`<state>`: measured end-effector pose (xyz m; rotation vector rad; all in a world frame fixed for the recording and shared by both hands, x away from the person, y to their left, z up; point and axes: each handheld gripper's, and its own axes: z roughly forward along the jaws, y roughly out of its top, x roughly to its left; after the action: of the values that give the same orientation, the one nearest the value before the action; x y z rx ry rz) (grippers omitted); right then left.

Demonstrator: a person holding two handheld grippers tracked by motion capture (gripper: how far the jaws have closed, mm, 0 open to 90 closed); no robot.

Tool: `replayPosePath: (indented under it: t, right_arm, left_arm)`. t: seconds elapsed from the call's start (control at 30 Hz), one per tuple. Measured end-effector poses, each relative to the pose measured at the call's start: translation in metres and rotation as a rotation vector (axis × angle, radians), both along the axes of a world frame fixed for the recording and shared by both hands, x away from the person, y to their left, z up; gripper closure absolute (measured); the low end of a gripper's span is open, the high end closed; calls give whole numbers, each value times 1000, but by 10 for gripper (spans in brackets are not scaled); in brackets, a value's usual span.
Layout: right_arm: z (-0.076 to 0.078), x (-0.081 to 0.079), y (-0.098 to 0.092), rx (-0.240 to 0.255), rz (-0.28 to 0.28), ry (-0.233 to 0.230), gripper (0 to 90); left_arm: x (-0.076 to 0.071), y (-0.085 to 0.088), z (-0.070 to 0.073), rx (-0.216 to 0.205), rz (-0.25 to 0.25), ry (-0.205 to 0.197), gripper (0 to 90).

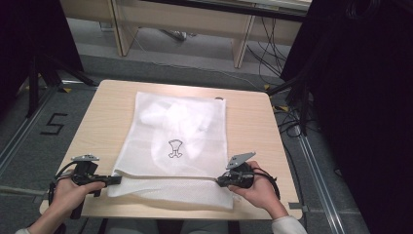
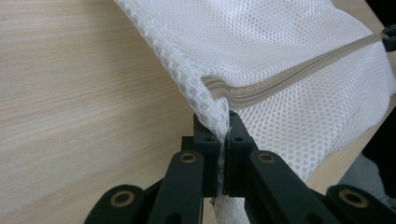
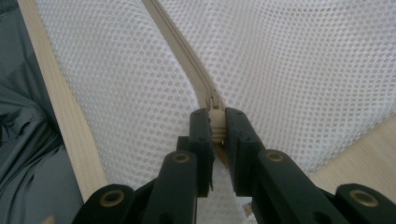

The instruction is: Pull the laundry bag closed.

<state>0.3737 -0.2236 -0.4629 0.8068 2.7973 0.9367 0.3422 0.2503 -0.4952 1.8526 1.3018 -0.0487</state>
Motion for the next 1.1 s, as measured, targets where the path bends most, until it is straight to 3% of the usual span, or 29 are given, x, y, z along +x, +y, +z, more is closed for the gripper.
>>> replayPosePath:
  t: [0.07,0.17,0.5,0.57,0.63,0.7,0.77,0.8,0.9,0.97,1.03,1.07,1.1]
  right_arm:
    - [0,2,-3,2,20,4,827]
    - [-2,0,-6,18,-14,1,827]
    - [1,-1,-8,1,-12,29,827]
    - [1,1,-8,4,17,12,828]
    - [1,0,-9,-24,-7,26,828]
    - [0,1,-15,-8,-36,20,828]
    - [-1,-1,-21,-10,-55,42,828]
    - [-3,0,-23,0,-50,24,828]
    - [-3,-1,-27,-27,-48,34,828]
    - [-5,0,-28,-11,-52,27,828]
    - [-5,0,-30,-37,-39,39,828]
    - [-7,-3,-30,-10,-70,61,827]
    - [-6,0,-32,-26,-46,47,828]
  left_arm:
    - [0,0,0,4,-3,-2,859]
    - [0,-1,0,1,-5,-1,860]
    - [0,0,0,-1,-1,4,860]
    - [0,0,0,4,2,4,860]
    - [0,2,0,35,25,-4,861]
    - [1,4,-1,5,19,14,860]
    - [0,1,-1,21,6,8,860]
    - [0,0,-1,19,1,8,861]
    - [0,1,-1,21,10,10,860]
    - [0,1,-1,25,9,8,860]
    - [0,1,-1,19,10,11,860]
    - [0,1,-1,17,9,11,860]
    - [0,1,-1,20,3,11,860]
